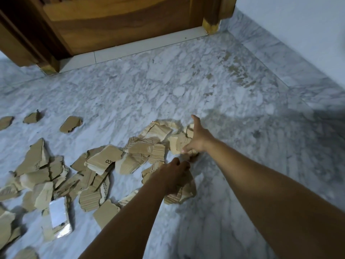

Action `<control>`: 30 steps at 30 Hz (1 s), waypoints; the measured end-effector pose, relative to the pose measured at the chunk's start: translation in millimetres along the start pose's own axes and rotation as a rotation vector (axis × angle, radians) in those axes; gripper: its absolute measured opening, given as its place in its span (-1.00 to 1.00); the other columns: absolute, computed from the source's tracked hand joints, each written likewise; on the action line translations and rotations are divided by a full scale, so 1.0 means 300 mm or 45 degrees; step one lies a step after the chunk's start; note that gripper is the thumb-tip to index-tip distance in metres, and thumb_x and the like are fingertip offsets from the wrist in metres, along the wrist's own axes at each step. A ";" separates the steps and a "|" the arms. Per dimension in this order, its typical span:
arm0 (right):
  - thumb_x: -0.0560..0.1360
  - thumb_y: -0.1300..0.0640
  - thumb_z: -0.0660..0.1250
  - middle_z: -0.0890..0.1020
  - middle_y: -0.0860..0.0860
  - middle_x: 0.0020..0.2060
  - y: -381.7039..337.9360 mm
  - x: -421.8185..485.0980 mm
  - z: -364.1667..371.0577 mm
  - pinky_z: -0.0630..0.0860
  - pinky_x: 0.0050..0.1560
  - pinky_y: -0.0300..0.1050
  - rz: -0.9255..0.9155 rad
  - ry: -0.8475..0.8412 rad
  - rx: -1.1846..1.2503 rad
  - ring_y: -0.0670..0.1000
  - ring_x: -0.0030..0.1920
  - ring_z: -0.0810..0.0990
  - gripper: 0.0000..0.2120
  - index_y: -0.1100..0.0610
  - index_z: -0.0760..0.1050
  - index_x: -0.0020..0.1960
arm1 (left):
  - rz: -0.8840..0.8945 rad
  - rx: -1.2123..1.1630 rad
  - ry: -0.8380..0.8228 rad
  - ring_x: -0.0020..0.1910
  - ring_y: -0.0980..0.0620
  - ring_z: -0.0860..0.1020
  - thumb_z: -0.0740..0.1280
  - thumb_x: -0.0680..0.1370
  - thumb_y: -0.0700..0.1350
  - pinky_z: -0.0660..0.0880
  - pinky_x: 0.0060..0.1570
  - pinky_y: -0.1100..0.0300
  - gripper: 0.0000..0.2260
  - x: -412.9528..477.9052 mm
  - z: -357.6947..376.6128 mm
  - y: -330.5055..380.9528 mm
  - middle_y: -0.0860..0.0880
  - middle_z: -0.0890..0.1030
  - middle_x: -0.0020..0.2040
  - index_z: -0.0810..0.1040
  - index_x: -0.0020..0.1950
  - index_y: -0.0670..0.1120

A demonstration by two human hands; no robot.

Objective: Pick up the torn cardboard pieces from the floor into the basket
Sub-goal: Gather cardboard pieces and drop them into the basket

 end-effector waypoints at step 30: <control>0.04 -0.11 0.71 0.60 -0.08 -0.11 0.154 -0.125 -0.031 0.42 -0.26 -0.12 -0.118 0.289 0.006 0.06 -0.06 0.59 -0.36 0.03 0.48 -0.02 | -0.610 -1.430 0.600 -0.17 -0.03 0.70 0.68 0.19 -0.06 0.64 -0.16 0.12 -0.58 -0.199 -0.184 -0.248 -0.07 0.72 -0.18 0.65 -0.05 -0.16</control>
Point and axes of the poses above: each hand's wrist, its own x-axis towards the middle knuckle, its own z-axis out of the palm, y = z × x, the point moved 1 cm from there along x, towards the middle knuckle
